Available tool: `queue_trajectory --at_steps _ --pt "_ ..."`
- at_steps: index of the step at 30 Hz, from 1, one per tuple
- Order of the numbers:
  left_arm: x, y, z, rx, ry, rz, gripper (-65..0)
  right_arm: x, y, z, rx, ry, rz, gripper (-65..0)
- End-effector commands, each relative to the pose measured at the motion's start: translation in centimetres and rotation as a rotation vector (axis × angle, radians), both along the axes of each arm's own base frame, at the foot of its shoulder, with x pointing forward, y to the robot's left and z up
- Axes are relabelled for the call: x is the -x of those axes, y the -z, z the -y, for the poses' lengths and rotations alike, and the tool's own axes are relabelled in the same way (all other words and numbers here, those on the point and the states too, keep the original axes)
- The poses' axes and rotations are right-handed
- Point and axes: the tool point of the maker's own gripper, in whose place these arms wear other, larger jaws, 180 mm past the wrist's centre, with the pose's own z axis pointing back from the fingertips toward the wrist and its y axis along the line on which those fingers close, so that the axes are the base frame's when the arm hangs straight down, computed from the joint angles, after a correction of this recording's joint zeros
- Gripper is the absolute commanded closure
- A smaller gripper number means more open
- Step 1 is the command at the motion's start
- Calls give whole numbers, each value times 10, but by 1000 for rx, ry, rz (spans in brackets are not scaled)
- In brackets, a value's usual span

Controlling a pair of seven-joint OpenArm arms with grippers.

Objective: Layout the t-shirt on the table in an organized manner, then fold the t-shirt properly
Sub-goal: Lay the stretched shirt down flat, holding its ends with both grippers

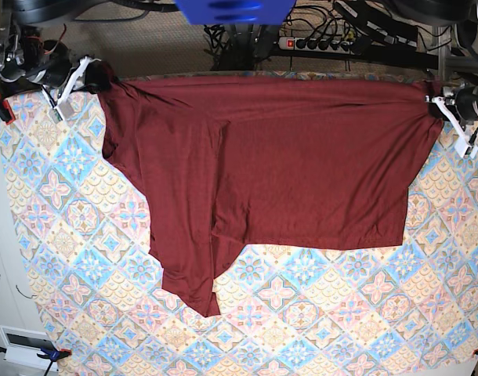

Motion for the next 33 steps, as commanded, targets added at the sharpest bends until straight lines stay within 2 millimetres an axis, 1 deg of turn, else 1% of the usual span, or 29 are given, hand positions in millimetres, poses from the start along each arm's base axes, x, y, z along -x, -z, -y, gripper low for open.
queue_trajectory --at_steps 1,4,6,7,10,12,14,15,16,17,18,19,21,24,26,28,31,33 --pt "-9 -10 -9 -47 15 26 0 -4 -4 5 24 -2 21 -62" --pt "-2 -7 -8 -43 17 5 -79 -3 -1 6 36 3 17 -107" --pt "-3 -7 -8 -42 16 8 -123 -16 -5 4 28 7 52 -119" --pt "-2 -7 -8 -41 15 6 -134 -23 -8 4 29 7 72 -119" --pt "-1 -6 -8 -40 14 2 -135 -44 -17 6 32 13 130 -120" --pt "-1 -6 -8 -40 14 2 -137 -55 -26 15 47 37 169 -120" --pt "-1 -6 -7 -38 14 2 -141 -58 -31 24 63 59 188 -120" --pt "-1 -6 -8 -40 14 3 -141 -63 -34 27 67 65 205 -120" --pt "-2 -7 -8 -41 13 7 -141 -72 -39 27 68 67 230 -121" --pt "-4 -8 -9 -41 12 15 -142 -83 -45 27 66 68 260 -121" --pt "-5 -9 -9 -41 11 21 -142 -89 -49 27 67 69 277 -121" --pt "-12 -13 -10 -41 3 44 -142 -92 -50 26 63 68 286 -122" --pt "-20 -21 -15 -37 -33 89 -142 -97 -47 21 49 60 283 -123" --pt "-23 -28 -21 -21 -102 148 -144 -110 -46 10 21 38 295 -163" --pt "-29 -31 -19 -3 -111 172 -183 -116 -41 4 3 28 287 -197" --pt "-42 -38 -11 44 -117 216 -248 -119 -35 0 -11 20 272 -214" --pt "-51 -46 -2 102 -116 230 -346 -122 -28 -9 -30 0 252 -218" --pt "-62 -52 5 150 -130 275 -375 -126 -27 -14 -38 -11 250 -218"
